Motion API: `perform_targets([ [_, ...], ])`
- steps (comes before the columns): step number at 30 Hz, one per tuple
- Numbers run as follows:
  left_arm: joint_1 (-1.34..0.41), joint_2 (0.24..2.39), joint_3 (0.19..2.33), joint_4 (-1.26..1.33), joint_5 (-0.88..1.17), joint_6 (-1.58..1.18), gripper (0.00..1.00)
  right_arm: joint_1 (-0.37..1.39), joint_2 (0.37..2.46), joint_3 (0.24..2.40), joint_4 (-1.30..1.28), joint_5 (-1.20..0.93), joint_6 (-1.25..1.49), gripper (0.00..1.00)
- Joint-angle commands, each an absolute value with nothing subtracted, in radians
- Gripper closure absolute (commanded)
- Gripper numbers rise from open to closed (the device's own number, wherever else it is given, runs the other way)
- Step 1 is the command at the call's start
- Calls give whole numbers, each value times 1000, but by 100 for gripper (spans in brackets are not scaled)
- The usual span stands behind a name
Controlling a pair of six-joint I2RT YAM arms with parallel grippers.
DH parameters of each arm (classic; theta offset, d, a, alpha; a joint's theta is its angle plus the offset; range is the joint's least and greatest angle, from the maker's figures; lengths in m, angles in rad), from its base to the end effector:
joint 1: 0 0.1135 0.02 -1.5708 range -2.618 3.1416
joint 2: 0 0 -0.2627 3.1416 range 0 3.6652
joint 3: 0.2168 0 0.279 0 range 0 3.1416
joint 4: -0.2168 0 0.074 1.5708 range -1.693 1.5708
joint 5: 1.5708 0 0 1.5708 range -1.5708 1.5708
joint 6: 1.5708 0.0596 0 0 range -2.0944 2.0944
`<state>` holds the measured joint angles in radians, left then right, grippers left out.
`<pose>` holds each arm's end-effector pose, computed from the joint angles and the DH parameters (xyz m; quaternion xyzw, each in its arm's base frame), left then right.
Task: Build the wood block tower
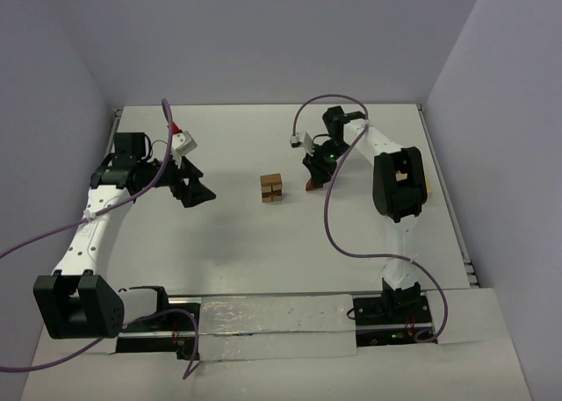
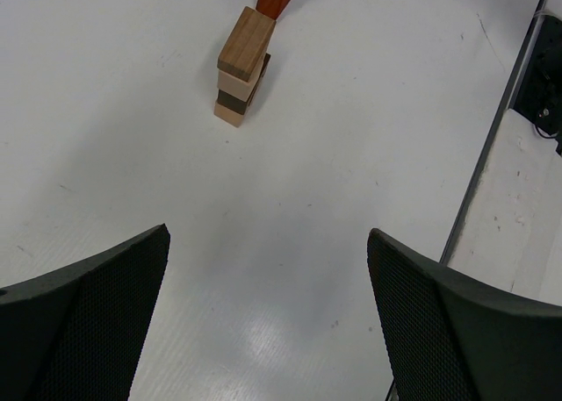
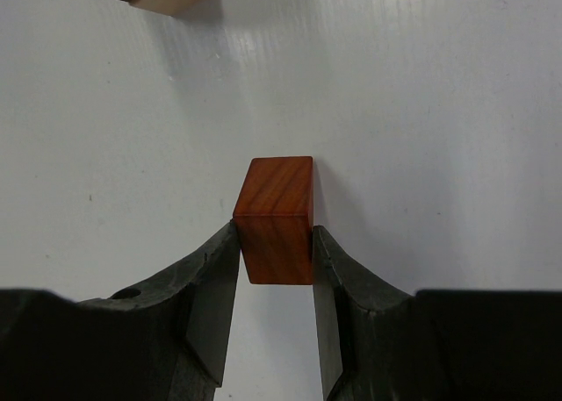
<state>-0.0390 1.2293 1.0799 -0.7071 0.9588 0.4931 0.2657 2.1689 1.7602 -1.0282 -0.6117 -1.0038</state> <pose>0.2792 -0.0597 0.2980 0.3741 0.7596 -0.3512 0.3995 0.4331 0.1533 0.1557 -0.5804 0.7542 0.2572 0.1679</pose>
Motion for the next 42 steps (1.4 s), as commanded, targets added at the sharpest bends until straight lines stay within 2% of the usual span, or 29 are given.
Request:
perform_targets([
  [1, -46, 1213, 1131, -703, 962, 509, 1, 288, 2179, 1765, -990, -550, -971, 90],
  [13, -47, 1208, 1140, -708, 956, 525, 1, 291, 2127, 1657, -902, -480, -978, 79],
  [26, -48, 1195, 1129, -701, 954, 516, 1, 302, 2038, 1567, -801, -469, -965, 60],
  [34, -48, 1194, 1127, -693, 957, 509, 1, 323, 2006, 1528, -765, -446, -963, 56],
  [42, -48, 1193, 1127, -698, 956, 517, 1, 330, 2015, 1534, -757, -434, -946, 40],
])
